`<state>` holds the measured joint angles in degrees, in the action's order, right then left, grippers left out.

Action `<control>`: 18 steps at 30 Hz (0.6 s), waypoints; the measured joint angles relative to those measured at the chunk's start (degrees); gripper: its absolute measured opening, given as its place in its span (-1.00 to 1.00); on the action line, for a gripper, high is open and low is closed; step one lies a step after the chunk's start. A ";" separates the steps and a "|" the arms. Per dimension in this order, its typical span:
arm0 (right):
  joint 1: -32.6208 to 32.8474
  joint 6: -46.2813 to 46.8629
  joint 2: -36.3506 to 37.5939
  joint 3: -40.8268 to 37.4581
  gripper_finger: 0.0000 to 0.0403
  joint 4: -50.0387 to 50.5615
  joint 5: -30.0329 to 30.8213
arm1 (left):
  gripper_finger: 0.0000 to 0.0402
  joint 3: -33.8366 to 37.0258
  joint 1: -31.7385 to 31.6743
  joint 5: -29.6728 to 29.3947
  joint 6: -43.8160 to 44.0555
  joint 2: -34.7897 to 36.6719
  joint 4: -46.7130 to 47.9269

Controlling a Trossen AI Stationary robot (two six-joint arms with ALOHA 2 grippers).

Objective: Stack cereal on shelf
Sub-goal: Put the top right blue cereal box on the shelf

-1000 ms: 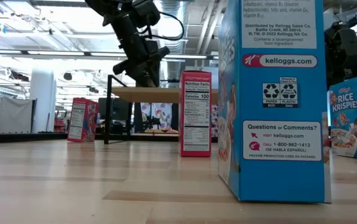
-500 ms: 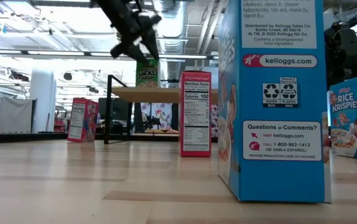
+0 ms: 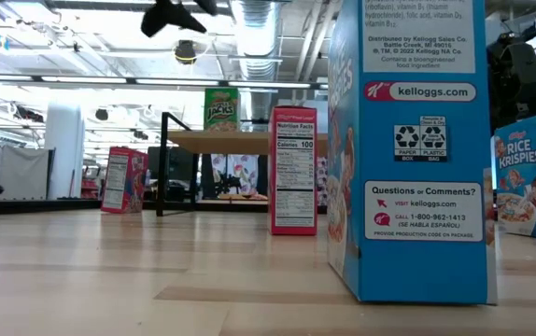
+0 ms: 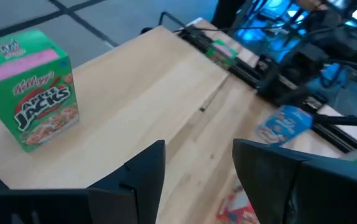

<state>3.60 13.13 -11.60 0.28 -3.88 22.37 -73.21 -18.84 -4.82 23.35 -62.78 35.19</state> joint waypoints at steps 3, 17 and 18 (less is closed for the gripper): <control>0.02 0.00 -0.02 0.00 0.19 -0.43 0.00 | -0.12 0.00 1.78 -0.40 -0.07 2.74 1.97; 0.02 15.31 0.00 0.42 0.19 -8.77 -1.41 | -0.12 0.00 5.43 -0.53 -6.21 9.33 5.71; 0.02 15.75 -0.02 0.48 0.19 -8.78 -1.42 | -0.12 0.00 5.43 -0.55 -6.17 9.33 5.65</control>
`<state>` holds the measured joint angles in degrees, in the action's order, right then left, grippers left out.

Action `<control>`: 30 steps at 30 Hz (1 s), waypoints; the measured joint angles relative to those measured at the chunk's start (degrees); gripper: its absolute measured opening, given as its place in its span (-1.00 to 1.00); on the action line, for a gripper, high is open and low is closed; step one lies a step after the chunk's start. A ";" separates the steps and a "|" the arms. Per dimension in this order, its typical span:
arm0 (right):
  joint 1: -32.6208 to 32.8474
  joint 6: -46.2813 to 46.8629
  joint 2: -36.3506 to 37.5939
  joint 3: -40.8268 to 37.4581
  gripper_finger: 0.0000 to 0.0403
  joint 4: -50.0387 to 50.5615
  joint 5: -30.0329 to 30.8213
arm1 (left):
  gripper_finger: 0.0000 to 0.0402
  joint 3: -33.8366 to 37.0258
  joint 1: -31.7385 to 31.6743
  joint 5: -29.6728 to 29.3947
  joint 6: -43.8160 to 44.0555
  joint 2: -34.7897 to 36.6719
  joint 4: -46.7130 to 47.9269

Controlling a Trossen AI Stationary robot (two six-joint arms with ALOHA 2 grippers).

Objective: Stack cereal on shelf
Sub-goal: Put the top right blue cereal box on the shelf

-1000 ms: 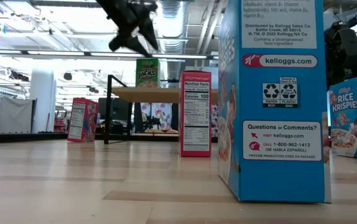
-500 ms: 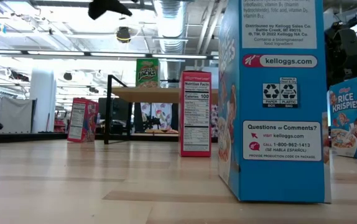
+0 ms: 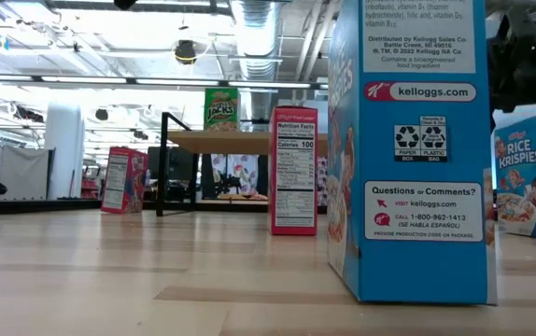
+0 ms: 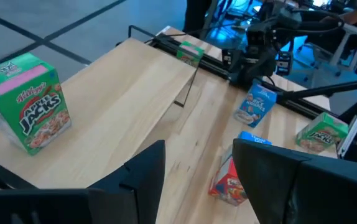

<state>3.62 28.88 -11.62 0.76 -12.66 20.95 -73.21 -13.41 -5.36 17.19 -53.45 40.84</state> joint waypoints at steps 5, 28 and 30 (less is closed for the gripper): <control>-0.02 -0.19 0.00 0.17 0.19 -0.47 -0.04 | -0.12 0.00 0.00 0.03 3.00 0.00 0.16; -0.11 1.77 0.00 0.46 0.19 -4.08 -7.79 | -0.12 0.00 -0.02 -4.35 2.78 -0.15 0.91; -0.11 2.92 0.02 0.77 0.19 -7.02 -7.80 | -0.12 0.00 -0.02 -4.48 2.78 -0.15 0.91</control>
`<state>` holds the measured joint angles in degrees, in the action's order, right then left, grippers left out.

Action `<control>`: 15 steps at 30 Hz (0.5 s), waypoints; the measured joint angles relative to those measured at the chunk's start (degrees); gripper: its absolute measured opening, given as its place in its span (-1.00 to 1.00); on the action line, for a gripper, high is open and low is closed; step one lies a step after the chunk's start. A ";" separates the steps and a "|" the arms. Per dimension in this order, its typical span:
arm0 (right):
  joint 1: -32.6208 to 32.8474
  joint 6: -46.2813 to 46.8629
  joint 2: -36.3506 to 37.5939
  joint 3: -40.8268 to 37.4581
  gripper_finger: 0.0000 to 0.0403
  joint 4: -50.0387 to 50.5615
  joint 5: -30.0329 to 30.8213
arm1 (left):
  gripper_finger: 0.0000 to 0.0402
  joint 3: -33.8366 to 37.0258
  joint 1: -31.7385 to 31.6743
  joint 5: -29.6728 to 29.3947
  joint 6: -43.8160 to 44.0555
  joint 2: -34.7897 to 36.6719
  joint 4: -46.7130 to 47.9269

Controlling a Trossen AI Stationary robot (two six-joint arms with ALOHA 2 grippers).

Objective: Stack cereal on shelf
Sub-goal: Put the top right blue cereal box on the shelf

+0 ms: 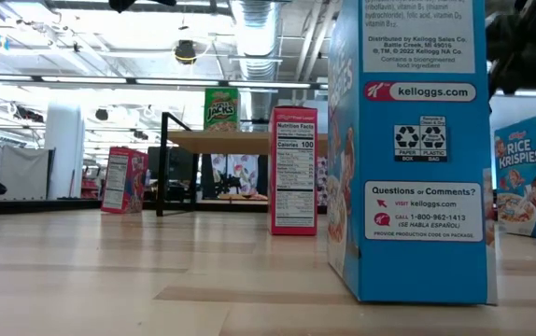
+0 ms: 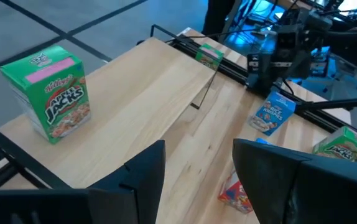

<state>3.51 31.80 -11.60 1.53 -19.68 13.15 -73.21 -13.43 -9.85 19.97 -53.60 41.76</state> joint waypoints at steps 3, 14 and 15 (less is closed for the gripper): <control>0.05 -0.19 -0.02 2.98 0.19 1.01 0.00 | -0.12 0.00 0.00 0.00 -0.02 0.00 -0.02; 0.13 4.64 -5.47 25.52 0.19 35.38 1.99 | -0.12 0.00 0.00 -0.02 0.02 0.00 2.18; 0.13 7.66 -6.41 27.63 0.19 38.22 1.97 | -0.12 0.00 0.00 -0.02 0.02 0.00 2.46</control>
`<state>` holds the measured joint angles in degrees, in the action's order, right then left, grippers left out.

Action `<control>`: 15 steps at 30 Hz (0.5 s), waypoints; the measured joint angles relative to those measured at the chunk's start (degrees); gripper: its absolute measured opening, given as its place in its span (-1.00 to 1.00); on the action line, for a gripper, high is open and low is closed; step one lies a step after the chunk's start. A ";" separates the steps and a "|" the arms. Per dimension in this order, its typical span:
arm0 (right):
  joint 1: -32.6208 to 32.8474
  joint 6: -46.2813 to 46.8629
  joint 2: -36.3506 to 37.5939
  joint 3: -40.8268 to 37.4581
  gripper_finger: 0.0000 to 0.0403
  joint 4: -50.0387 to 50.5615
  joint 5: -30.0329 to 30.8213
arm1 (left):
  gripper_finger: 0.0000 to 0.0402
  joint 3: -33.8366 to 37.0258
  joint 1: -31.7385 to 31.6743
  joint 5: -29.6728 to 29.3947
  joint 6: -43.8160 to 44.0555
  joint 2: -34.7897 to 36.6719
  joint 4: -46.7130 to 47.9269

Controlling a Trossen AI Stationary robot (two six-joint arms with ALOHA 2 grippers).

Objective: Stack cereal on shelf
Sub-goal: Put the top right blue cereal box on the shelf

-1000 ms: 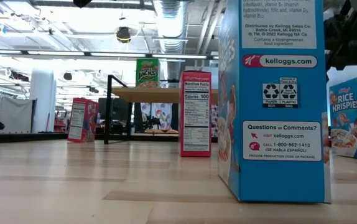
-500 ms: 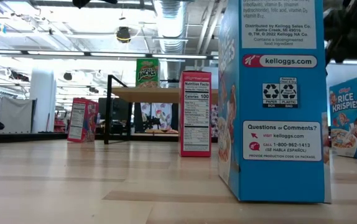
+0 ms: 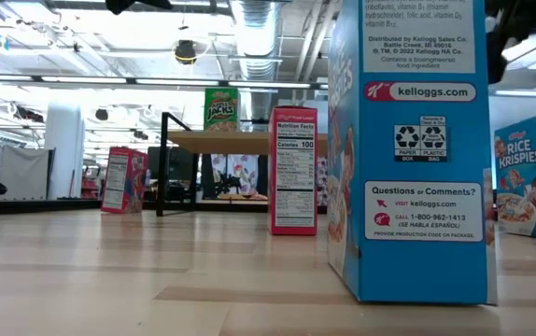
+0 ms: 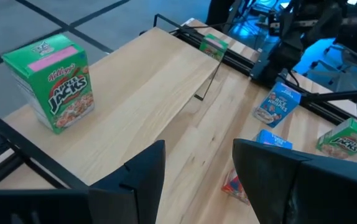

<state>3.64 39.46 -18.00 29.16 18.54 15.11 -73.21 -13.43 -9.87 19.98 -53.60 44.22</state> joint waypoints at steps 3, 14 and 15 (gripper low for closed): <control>0.27 9.58 -2.70 5.45 0.19 7.11 -0.33 | -0.12 0.00 0.00 0.00 -0.62 -0.02 0.25; 0.86 19.18 -10.82 18.24 0.19 12.32 -6.75 | -0.12 0.00 0.00 -0.02 -2.42 0.00 0.26; 0.85 18.51 -11.22 19.49 0.19 12.36 -7.48 | -0.12 0.00 0.00 0.00 -2.42 0.00 0.27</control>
<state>4.49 57.97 -29.23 48.65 30.91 7.63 -73.21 -13.43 -9.87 17.56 -53.60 44.49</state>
